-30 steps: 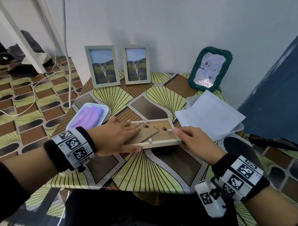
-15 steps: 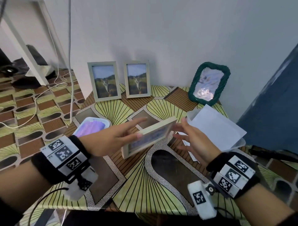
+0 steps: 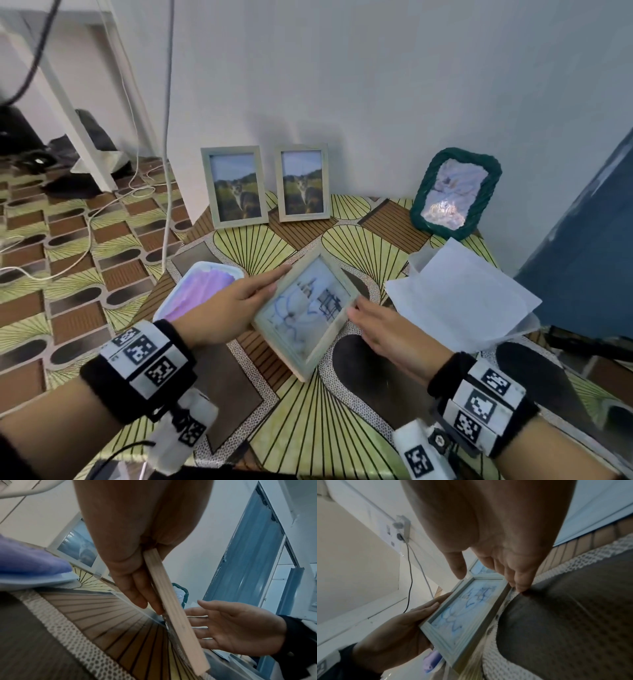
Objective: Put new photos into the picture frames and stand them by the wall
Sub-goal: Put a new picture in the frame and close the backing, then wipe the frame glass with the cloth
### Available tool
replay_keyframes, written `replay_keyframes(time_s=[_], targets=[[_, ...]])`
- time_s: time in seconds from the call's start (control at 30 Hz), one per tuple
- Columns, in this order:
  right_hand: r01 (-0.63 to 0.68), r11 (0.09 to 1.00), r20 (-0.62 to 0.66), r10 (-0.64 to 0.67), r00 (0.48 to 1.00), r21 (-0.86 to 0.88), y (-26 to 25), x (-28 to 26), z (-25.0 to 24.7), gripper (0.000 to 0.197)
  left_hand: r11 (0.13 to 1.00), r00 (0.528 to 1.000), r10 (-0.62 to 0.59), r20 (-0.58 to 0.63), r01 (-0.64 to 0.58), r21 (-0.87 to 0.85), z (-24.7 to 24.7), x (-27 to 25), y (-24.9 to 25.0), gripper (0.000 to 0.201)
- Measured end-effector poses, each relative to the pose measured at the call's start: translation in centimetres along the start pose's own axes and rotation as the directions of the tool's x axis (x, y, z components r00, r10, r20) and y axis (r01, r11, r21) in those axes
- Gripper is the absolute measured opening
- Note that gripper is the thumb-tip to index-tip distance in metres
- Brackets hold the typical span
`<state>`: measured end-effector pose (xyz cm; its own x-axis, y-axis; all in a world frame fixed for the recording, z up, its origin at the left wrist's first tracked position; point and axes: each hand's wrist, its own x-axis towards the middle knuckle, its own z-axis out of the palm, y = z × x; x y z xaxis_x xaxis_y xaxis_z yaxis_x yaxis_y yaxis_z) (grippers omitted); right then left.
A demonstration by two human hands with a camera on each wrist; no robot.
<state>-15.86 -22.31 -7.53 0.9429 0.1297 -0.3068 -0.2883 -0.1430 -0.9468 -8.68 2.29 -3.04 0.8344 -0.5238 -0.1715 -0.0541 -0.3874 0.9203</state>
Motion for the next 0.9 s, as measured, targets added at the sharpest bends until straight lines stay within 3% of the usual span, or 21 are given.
replay_keyframes(time_s=[0.13, 0.33, 0.53, 0.63, 0.73, 0.83, 0.9], targets=[[0.044, 0.997, 0.068, -0.04, 0.997, -0.06, 0.2, -0.1, 0.2, 0.034, 0.989, 1.0, 0.011, 0.014, -0.013, 0.146, 0.1, -0.1, -1.4, 0.044], [0.054, 0.981, 0.056, -0.044, 0.997, -0.184, -0.6, 0.0, -0.6, 0.038, 0.981, 0.992, -0.051, 0.113, 0.029, 0.191, 1.0, -0.9, -3.2, 0.042], [0.053, 0.972, 0.069, -0.038, 0.997, -0.229, -1.2, 0.5, -1.1, 0.037, 0.92, 0.986, -0.025, 0.162, -0.041, 0.39, 1.6, -1.3, -3.2, 0.033], [0.049, 0.967, 0.074, -0.032, 0.997, -0.251, -0.3, 1.0, -1.3, 0.054, 0.916, 0.985, -0.039, 0.168, -0.032, 0.4, 1.4, -1.5, -2.9, 0.038], [0.033, 0.949, 0.066, -0.013, 0.998, -0.315, 0.5, 1.5, -1.3, 0.078, 0.855, 0.997, 0.016, 0.076, -0.054, 0.516, 0.6, -2.0, -2.6, 0.038], [0.038, 0.927, 0.074, -0.011, 0.997, -0.373, 1.2, 1.8, -1.4, 0.084, 0.797, 0.986, 0.125, -0.108, -0.035, 0.603, -0.7, -2.5, -2.3, 0.046], [0.06, 0.91, 0.083, -0.028, 0.996, -0.411, 1.4, 1.6, -1.5, 0.085, 0.709, 0.974, 0.172, -0.149, -0.018, 0.705, -2.4, -2.7, -2.1, 0.05]])
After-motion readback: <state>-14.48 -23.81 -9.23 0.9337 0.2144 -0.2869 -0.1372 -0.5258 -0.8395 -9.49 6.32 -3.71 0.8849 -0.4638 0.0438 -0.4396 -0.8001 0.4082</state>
